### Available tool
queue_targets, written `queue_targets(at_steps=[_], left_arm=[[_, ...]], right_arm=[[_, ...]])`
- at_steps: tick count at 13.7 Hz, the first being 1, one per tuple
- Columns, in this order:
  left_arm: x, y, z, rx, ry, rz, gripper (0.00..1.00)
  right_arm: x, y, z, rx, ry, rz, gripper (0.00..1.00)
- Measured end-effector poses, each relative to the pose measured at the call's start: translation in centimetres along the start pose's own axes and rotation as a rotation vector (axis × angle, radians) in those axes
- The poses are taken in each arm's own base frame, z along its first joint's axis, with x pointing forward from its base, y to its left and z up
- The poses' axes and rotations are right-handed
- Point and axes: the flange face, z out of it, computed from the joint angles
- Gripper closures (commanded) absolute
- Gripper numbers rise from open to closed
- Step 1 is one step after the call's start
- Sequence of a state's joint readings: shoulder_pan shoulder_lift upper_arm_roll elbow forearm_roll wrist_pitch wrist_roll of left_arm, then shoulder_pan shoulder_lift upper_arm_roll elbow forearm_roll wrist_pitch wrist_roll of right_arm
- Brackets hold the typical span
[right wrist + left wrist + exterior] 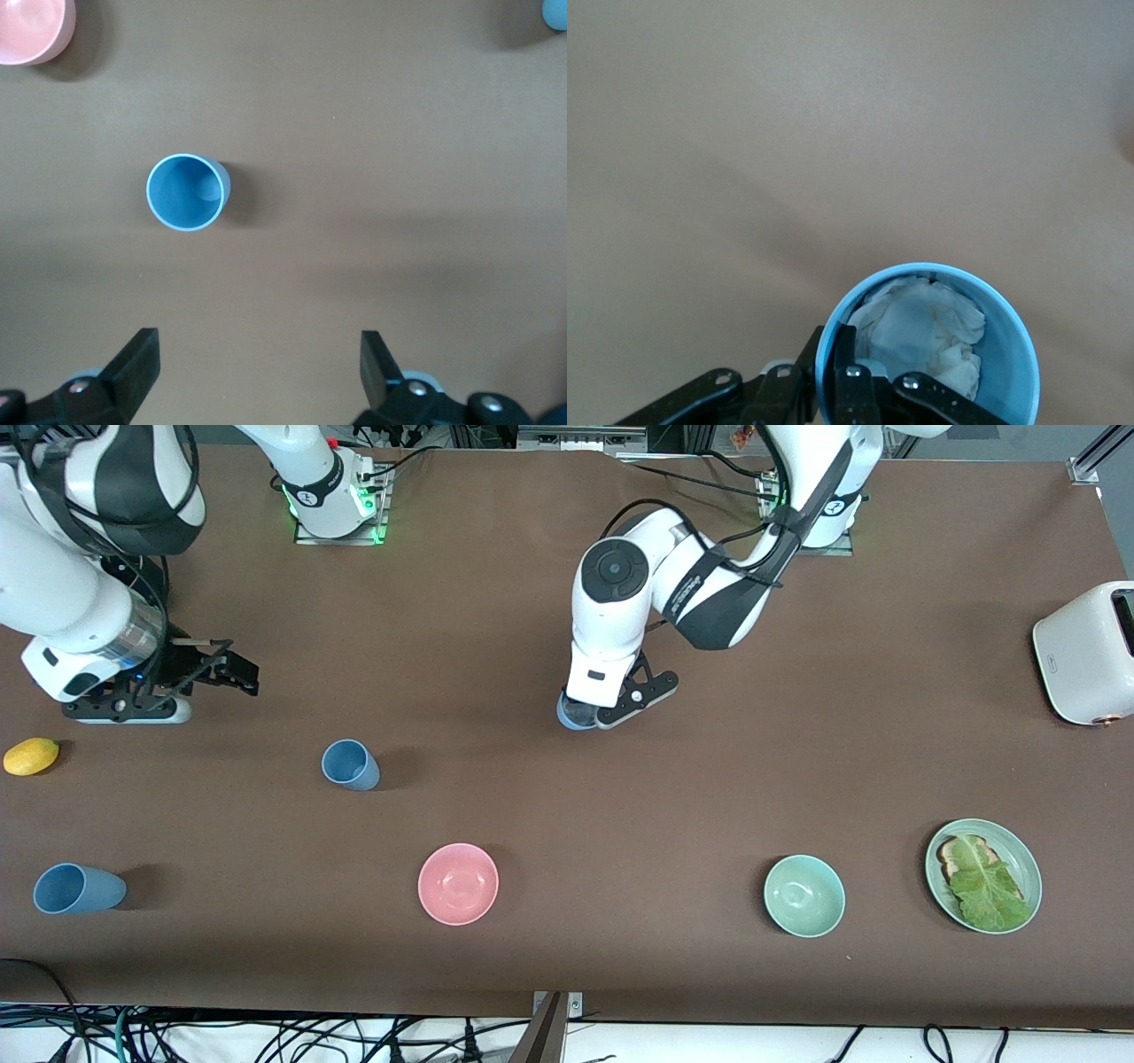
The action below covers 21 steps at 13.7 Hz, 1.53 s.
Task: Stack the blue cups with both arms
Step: 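Carry the tissue cup with the left gripper while the right gripper reaches the empty cup, then grasp the empty blue cup with the right gripper while the left gripper holds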
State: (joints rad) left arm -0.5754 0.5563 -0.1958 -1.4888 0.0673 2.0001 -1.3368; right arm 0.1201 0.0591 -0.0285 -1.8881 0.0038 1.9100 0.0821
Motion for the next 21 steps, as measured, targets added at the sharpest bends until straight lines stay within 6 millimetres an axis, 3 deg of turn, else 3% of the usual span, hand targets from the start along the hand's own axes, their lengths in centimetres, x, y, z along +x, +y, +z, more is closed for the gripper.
queue_targets(at_steps=[4, 9, 17, 21], left_arm=[[-0.4, 2.1, 3.5, -0.016, 0.019, -0.041, 1.00], [0.2, 3.0, 7.8, -0.035, 0.042, -0.059, 1.00], [0.0, 3.4, 10.5, -0.026, 0.072, -0.052, 1.00], [-0.2, 3.7, 10.7, -0.032, 0.078, -0.049, 0.59]], right_arm=[[-0.3, -0.7, 2.9, 0.000, 0.000, -0.013, 0.00], [0.8, -1.2, 6.0, -0.001, -0.004, -0.018, 0.00], [3.4, -4.1, 12.5, 0.006, 0.055, -0.061, 0.00], [4.2, -4.2, 15.7, 0.006, 0.053, -0.061, 0.01]])
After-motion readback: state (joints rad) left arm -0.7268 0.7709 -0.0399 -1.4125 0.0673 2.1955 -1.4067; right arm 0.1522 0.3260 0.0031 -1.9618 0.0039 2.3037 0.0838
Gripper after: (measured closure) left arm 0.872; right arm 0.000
